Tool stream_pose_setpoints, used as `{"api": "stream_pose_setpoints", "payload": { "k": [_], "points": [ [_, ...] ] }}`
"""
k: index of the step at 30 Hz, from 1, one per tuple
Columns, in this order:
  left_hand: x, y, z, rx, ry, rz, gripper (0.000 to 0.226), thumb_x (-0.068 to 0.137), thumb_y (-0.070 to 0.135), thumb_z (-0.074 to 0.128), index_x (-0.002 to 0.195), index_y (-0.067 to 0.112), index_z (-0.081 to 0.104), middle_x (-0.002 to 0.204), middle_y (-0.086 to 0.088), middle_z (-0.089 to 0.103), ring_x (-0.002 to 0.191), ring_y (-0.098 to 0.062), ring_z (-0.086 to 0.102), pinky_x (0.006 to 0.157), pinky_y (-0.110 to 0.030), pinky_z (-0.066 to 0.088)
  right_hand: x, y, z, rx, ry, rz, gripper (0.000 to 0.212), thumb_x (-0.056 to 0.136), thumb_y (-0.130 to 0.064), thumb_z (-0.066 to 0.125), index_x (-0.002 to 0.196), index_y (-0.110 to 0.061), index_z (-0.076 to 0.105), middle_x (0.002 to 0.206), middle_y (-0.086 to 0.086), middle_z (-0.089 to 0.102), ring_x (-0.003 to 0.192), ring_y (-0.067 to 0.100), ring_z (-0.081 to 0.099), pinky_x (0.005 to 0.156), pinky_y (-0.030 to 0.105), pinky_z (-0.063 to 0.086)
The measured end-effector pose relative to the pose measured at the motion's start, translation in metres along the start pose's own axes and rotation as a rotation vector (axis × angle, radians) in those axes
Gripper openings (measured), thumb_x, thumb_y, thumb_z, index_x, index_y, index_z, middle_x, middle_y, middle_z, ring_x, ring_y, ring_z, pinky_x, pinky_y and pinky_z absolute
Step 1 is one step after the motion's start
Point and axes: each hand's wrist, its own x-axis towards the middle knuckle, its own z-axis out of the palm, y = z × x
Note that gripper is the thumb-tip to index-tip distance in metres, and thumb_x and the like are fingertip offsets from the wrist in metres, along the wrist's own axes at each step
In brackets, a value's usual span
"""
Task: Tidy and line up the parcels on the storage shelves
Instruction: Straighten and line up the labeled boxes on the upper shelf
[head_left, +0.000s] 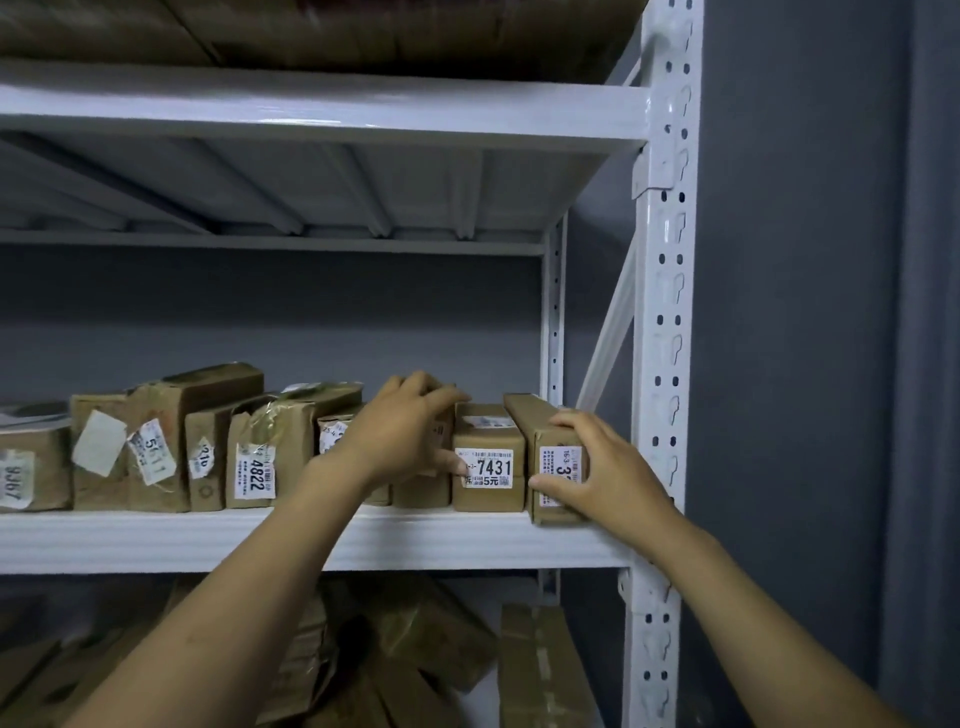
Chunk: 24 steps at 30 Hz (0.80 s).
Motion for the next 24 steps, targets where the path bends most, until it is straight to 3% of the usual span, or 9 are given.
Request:
{"api": "stream_pose_setpoints", "payload": {
  "k": [4, 9, 13, 17, 21, 24],
  "points": [
    [0.006, -0.009, 0.007, -0.127, 0.033, -0.026, 0.098, 0.062, 0.056, 0.081, 0.145, 0.034, 0.035, 0.141, 0.007, 0.036, 0.127, -0.019, 0.036, 0.101, -0.033, 0.039, 0.016, 0.008, 0.008, 0.043, -0.014, -0.003, 0.059, 0.079, -0.046, 0.072, 0.13, -0.038, 0.043, 0.132, -0.019, 0.047, 0.115, 0.005, 0.048, 0.098, 0.033, 0.044],
    [0.011, -0.015, 0.007, -0.149, -0.001, 0.001, 0.088, 0.061, 0.048, 0.085, 0.136, 0.03, 0.043, 0.139, 0.01, 0.038, 0.115, -0.016, 0.048, 0.092, -0.029, 0.047, 0.027, 0.012, 0.018, 0.142, -0.038, 0.033, 0.053, 0.081, -0.033, 0.073, 0.125, -0.037, 0.045, 0.129, -0.015, 0.047, 0.112, 0.01, 0.052, 0.096, 0.037, 0.047],
    [0.015, -0.021, 0.0, -0.189, -0.016, 0.044, 0.074, 0.063, 0.038, 0.087, 0.127, 0.029, 0.05, 0.131, 0.01, 0.047, 0.104, -0.01, 0.046, 0.083, -0.023, 0.04, 0.028, 0.008, 0.021, 0.121, 0.002, 0.02, 0.053, 0.078, -0.035, 0.076, 0.122, -0.039, 0.047, 0.121, -0.019, 0.048, 0.106, 0.007, 0.054, 0.09, 0.032, 0.049],
    [0.015, -0.026, -0.003, -0.23, -0.016, 0.06, 0.073, 0.064, 0.036, 0.087, 0.129, 0.029, 0.052, 0.129, 0.009, 0.049, 0.106, -0.009, 0.045, 0.085, -0.022, 0.038, 0.027, 0.005, 0.021, 0.098, 0.037, 0.026, 0.047, 0.078, -0.039, 0.075, 0.117, -0.041, 0.048, 0.117, -0.022, 0.05, 0.103, 0.006, 0.055, 0.084, 0.029, 0.047],
    [0.01, -0.025, 0.0, -0.234, -0.008, 0.052, 0.095, 0.067, 0.04, 0.084, 0.146, 0.033, 0.032, 0.143, 0.005, 0.044, 0.128, -0.017, 0.044, 0.099, -0.029, 0.04, 0.023, -0.002, 0.025, 0.032, 0.026, 0.034, 0.049, 0.081, -0.045, 0.07, 0.123, -0.039, 0.045, 0.126, -0.02, 0.047, 0.103, 0.006, 0.051, 0.08, 0.026, 0.043],
    [0.002, -0.028, 0.002, -0.161, 0.011, 0.004, 0.109, 0.07, 0.052, 0.077, 0.153, 0.036, 0.009, 0.148, -0.003, 0.04, 0.131, -0.024, 0.043, 0.101, -0.037, 0.042, 0.023, -0.01, 0.021, -0.123, 0.0, 0.027, 0.053, 0.083, -0.054, 0.064, 0.128, -0.035, 0.043, 0.133, -0.016, 0.045, 0.11, 0.008, 0.048, 0.082, 0.029, 0.043]
  ]
}}
